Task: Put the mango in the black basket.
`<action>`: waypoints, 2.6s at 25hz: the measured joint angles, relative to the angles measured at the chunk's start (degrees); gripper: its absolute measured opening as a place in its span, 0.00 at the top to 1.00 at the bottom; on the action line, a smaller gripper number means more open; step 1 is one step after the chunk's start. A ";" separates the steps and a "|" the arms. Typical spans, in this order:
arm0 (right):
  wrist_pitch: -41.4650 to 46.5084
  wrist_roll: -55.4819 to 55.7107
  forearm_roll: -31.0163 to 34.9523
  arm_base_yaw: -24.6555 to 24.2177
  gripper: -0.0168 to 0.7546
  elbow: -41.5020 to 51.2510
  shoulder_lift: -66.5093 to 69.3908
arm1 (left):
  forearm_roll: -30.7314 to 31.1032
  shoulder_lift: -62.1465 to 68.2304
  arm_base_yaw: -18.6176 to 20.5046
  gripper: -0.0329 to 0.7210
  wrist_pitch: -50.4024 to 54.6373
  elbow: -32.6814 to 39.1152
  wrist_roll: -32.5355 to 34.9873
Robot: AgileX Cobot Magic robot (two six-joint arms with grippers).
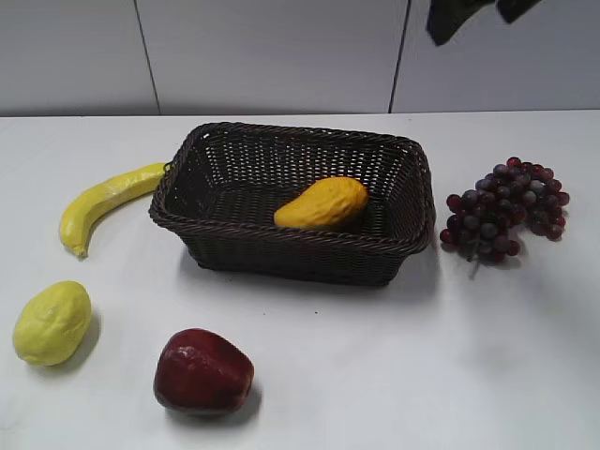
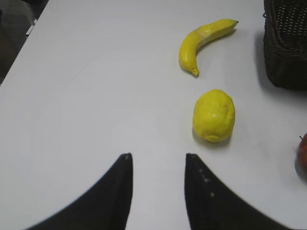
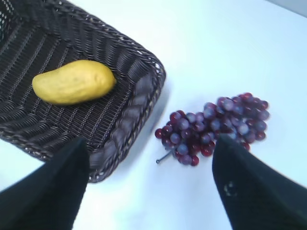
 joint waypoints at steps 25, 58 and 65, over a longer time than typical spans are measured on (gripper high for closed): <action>-3.81 4.97 -2.74 0.02 0.21 64.16 -79.10 | 0.00 0.00 0.00 0.60 0.00 0.00 0.00; -8.63 3.77 -1.73 -4.07 0.21 73.18 -85.71 | 0.00 0.00 0.00 0.60 0.00 0.00 0.00; -8.64 3.77 -1.66 -16.03 0.21 73.18 -94.40 | 0.00 0.00 0.00 0.60 0.00 0.00 0.00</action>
